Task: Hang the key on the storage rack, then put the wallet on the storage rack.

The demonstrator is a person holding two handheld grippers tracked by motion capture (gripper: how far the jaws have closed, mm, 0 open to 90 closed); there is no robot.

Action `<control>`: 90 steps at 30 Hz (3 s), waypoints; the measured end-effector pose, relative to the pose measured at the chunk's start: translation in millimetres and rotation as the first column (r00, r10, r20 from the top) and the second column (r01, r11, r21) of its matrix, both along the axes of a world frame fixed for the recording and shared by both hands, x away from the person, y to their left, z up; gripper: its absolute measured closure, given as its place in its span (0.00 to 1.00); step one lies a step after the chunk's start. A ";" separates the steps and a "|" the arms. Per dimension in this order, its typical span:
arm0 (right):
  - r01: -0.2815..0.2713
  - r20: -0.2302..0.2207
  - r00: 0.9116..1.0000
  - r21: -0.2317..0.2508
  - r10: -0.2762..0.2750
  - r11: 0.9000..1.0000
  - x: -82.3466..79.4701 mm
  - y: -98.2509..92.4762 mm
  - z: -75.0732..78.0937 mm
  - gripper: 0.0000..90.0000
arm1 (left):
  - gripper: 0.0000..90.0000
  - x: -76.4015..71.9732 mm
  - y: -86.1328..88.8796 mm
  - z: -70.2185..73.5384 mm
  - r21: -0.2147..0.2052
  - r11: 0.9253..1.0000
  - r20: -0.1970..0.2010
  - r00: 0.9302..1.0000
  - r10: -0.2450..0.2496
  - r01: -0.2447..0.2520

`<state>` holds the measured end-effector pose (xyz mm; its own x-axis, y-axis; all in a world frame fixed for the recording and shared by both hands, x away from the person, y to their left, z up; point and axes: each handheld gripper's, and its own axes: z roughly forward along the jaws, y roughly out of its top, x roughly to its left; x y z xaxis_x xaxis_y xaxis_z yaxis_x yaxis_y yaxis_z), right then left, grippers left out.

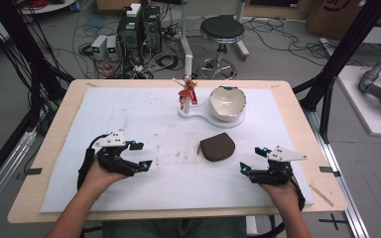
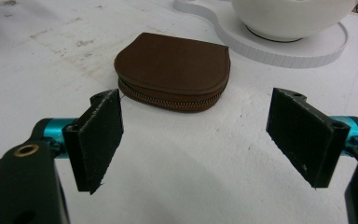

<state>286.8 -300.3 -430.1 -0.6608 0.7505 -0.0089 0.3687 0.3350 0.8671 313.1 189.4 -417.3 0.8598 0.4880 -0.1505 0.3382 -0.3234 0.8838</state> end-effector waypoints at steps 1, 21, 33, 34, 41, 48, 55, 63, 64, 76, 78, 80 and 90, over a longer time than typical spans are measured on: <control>0.005 -0.002 1.000 0.004 -0.005 1.000 0.1 0.0 -0.2 0.21 | 0.24 -2.1 0.7 -0.1 0.004 1.000 0.007 1.000 -0.003 0.003; 0.029 -0.017 0.999 -0.008 -0.029 1.000 3.5 -3.3 -4.5 0.21 | 0.24 1.2 8.5 -1.8 -0.006 1.000 0.024 1.000 0.004 -0.004; 0.029 -0.012 1.000 -0.008 -0.029 1.000 2.7 -2.9 -2.9 0.21 | 0.24 0.6 6.1 -2.2 0.001 1.000 0.031 0.999 0.015 -0.016; 0.028 -0.011 1.000 -0.010 -0.029 1.000 2.4 -3.1 -3.1 0.21 | 0.24 0.2 5.9 -2.4 -0.002 1.000 0.030 0.999 0.015 -0.015; 0.027 -0.002 1.000 -0.015 -0.027 1.000 1.8 -3.3 -2.1 0.21 | 0.24 2.2 3.2 -6.4 0.009 1.000 0.024 0.999 0.021 -0.021; 0.026 -0.008 1.000 -0.009 -0.026 1.000 1.9 -4.5 -3.5 0.21 | 0.24 5.3 -5.0 -10.3 0.010 1.000 0.012 1.000 0.017 -0.017; 0.029 -0.001 1.000 -0.007 -0.029 1.000 -4.9 -9.3 -2.0 0.21 | 0.24 14.7 -24.2 -14.0 0.023 1.000 0.003 1.000 0.005 -0.005; 0.053 -0.003 0.999 0.005 -0.053 0.999 -15.6 -20.9 -2.7 0.21 | 0.24 27.4 -61.7 -16.0 0.031 0.999 0.001 1.000 -0.010 0.009; 0.053 -0.001 0.999 0.001 -0.053 0.999 -16.7 -22.2 -2.8 0.21 | 0.24 29.6 -65.9 -16.9 0.035 0.999 0.002 1.000 -0.012 0.012; 0.085 -0.010 0.996 0.013 -0.085 0.996 -30.2 -35.0 -3.0 0.21 | 0.24 57.7 -105.7 -27.0 0.074 0.997 -0.061 0.998 -0.021 0.026; 0.085 -0.011 0.996 0.010 -0.085 0.996 -31.3 -36.2 -3.2 0.21 | 0.24 61.3 -114.6 -27.5 0.083 0.996 -0.064 0.998 -0.028 0.033; 0.088 -0.009 0.996 0.012 -0.088 0.996 -32.3 -37.1 -3.1 0.21 | 0.24 65.8 -125.1 -29.0 0.103 0.994 -0.064 0.997 -0.030 0.037; 0.088 -0.008 0.996 0.015 -0.088 0.996 -32.0 -38.8 -3.5 0.21 | 0.26 76.3 -152.3 -36.3 0.175 0.984 -0.061 0.998 -0.034 0.045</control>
